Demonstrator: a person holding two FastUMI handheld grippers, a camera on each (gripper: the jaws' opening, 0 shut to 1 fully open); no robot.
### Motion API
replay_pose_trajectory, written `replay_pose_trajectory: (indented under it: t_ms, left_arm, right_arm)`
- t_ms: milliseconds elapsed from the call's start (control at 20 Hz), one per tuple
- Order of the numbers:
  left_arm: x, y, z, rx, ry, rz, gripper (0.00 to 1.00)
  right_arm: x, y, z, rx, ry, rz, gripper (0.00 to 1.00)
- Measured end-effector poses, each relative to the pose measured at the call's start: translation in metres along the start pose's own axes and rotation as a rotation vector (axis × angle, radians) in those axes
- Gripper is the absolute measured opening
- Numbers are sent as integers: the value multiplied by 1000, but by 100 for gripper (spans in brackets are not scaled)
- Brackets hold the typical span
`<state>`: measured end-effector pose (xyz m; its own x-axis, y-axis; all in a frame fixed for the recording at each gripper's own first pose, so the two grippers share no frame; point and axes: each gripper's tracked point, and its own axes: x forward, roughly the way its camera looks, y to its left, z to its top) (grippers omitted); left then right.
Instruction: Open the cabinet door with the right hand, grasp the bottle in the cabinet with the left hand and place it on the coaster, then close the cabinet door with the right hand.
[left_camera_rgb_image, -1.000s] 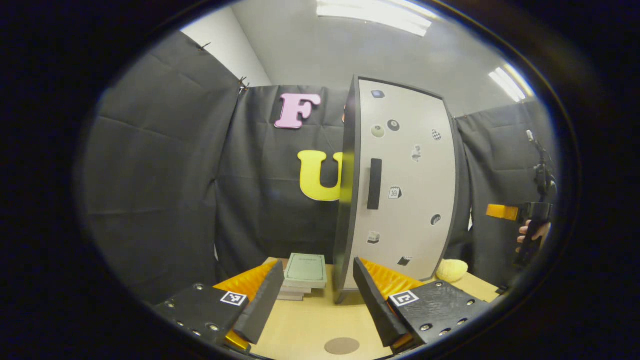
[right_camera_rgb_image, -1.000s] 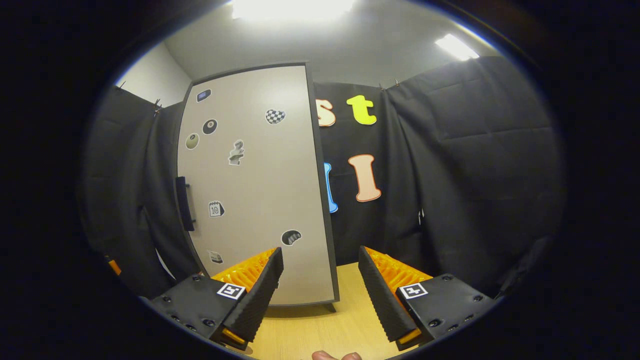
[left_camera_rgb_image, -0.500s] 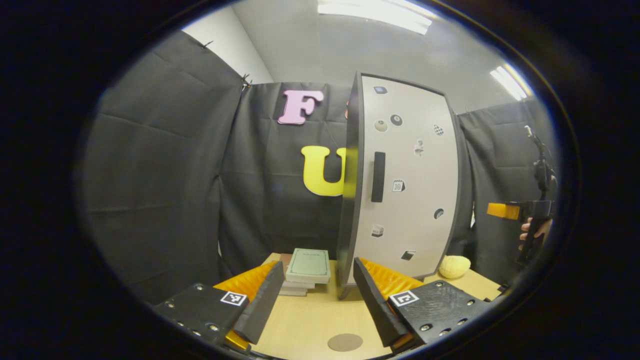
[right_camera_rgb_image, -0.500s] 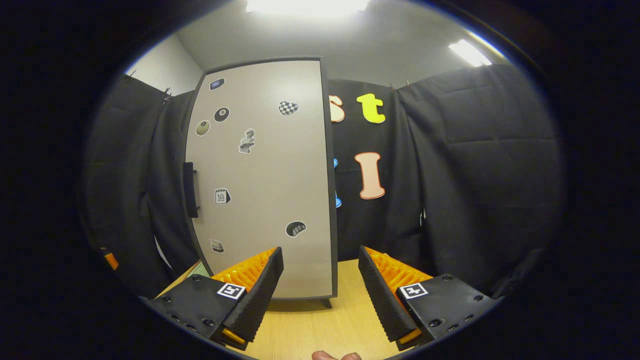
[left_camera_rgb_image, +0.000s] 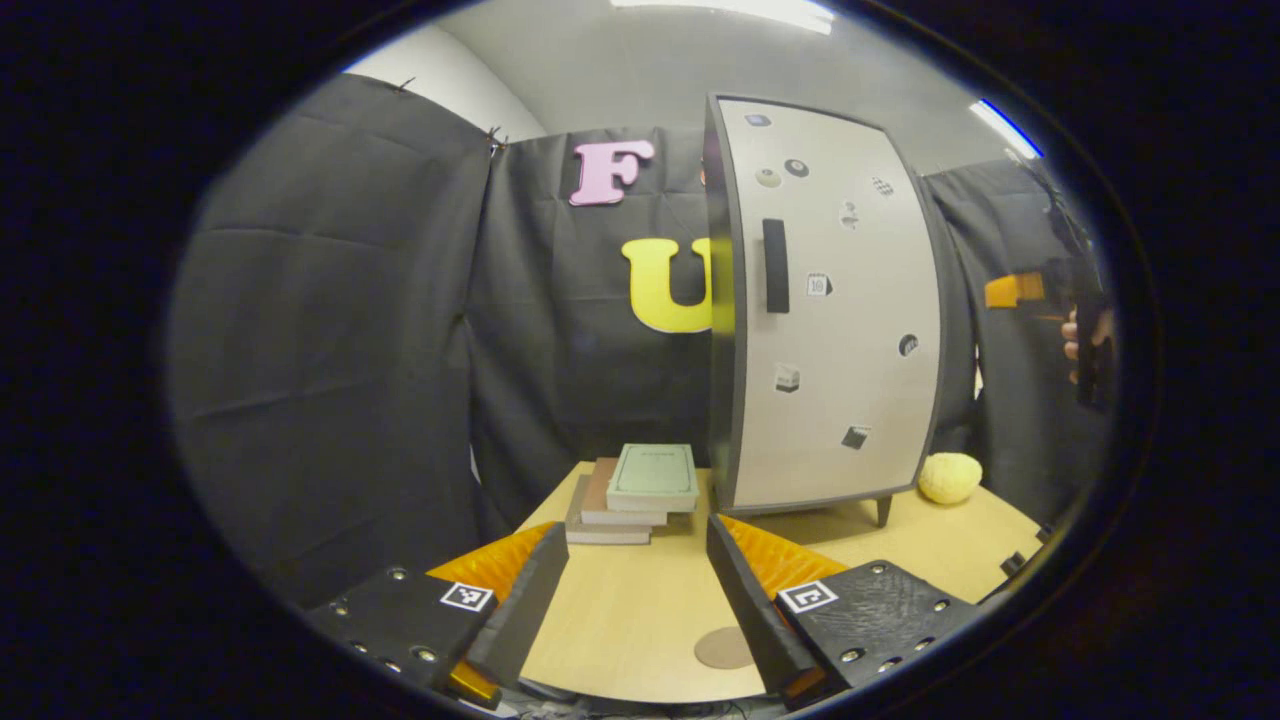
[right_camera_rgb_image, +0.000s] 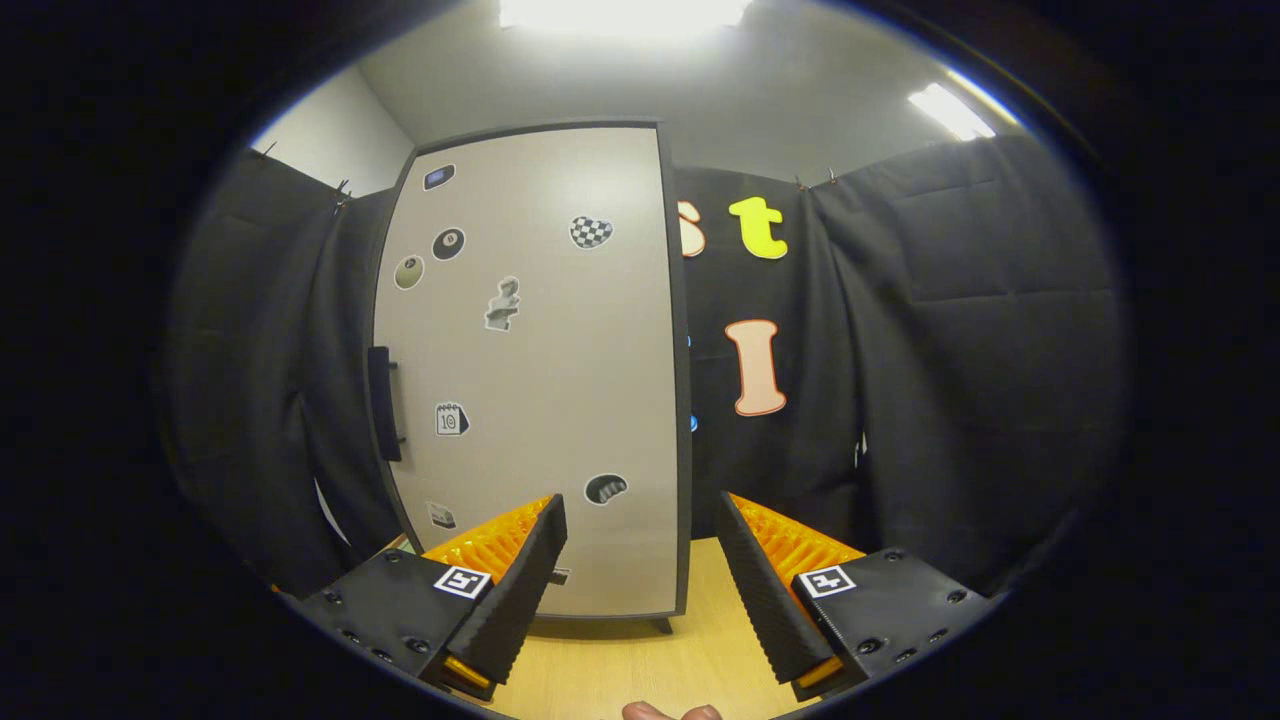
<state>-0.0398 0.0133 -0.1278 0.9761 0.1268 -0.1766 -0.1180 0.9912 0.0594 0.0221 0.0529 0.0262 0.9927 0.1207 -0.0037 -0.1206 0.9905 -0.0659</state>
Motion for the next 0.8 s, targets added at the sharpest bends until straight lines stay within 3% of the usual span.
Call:
replay_pose_trajectory:
  t_ms: [250, 800]
  left_arm:
    - [-10, 11, -12, -170, 22, 33, 88]
    - [-16, 61, -19, -208, 10, 146, 88]
  right_arm:
    - [28, 45, 33, -17, -27, 94, 96]
    - [61, 194, 90, -71, -114, 306, 96]
